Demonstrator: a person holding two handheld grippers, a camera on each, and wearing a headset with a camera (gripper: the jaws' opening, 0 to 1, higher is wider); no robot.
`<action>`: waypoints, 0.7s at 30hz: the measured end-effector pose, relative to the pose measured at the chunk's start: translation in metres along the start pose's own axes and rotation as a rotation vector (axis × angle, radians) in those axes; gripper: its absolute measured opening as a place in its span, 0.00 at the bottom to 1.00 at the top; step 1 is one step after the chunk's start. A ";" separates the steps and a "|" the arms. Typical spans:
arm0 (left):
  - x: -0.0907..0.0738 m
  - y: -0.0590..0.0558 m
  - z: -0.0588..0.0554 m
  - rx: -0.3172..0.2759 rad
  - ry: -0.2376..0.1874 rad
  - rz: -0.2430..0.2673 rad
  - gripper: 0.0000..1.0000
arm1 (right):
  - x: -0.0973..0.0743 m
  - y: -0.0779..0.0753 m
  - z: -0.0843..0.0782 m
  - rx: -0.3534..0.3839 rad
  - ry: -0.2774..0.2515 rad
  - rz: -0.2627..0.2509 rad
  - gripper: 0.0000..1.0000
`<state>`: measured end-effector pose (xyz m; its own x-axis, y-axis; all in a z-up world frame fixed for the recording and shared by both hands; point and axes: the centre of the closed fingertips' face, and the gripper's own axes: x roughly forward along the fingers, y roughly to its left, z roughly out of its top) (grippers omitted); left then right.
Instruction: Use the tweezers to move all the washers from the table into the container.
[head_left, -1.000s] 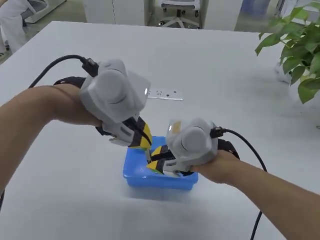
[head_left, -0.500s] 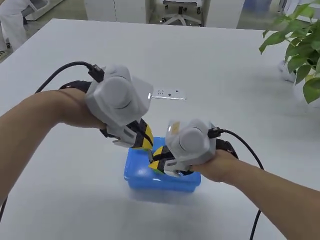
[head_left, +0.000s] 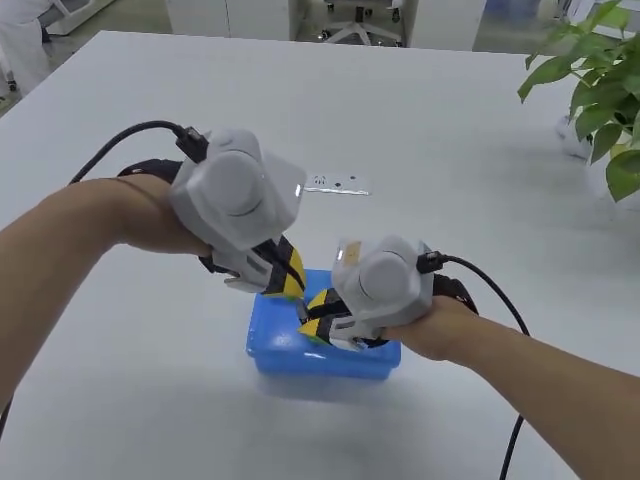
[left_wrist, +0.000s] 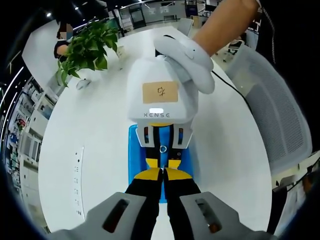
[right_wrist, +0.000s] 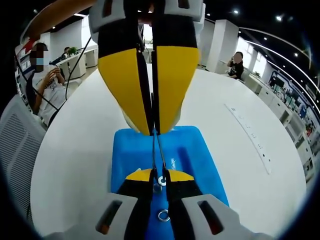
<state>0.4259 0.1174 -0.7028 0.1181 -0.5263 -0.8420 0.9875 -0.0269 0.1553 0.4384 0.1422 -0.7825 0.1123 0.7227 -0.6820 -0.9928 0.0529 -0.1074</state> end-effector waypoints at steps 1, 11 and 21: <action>-0.001 0.000 0.000 0.000 0.001 0.000 0.05 | 0.000 0.000 0.000 0.000 0.001 -0.001 0.11; -0.006 -0.003 -0.001 -0.007 0.001 0.005 0.05 | -0.004 0.005 0.003 0.015 -0.003 0.004 0.09; -0.014 -0.006 -0.003 0.011 0.015 0.016 0.06 | -0.017 0.010 0.006 -0.024 -0.009 0.001 0.07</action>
<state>0.4186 0.1274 -0.6932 0.1356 -0.5144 -0.8468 0.9843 -0.0277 0.1744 0.4268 0.1350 -0.7676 0.1113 0.7289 -0.6755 -0.9916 0.0359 -0.1246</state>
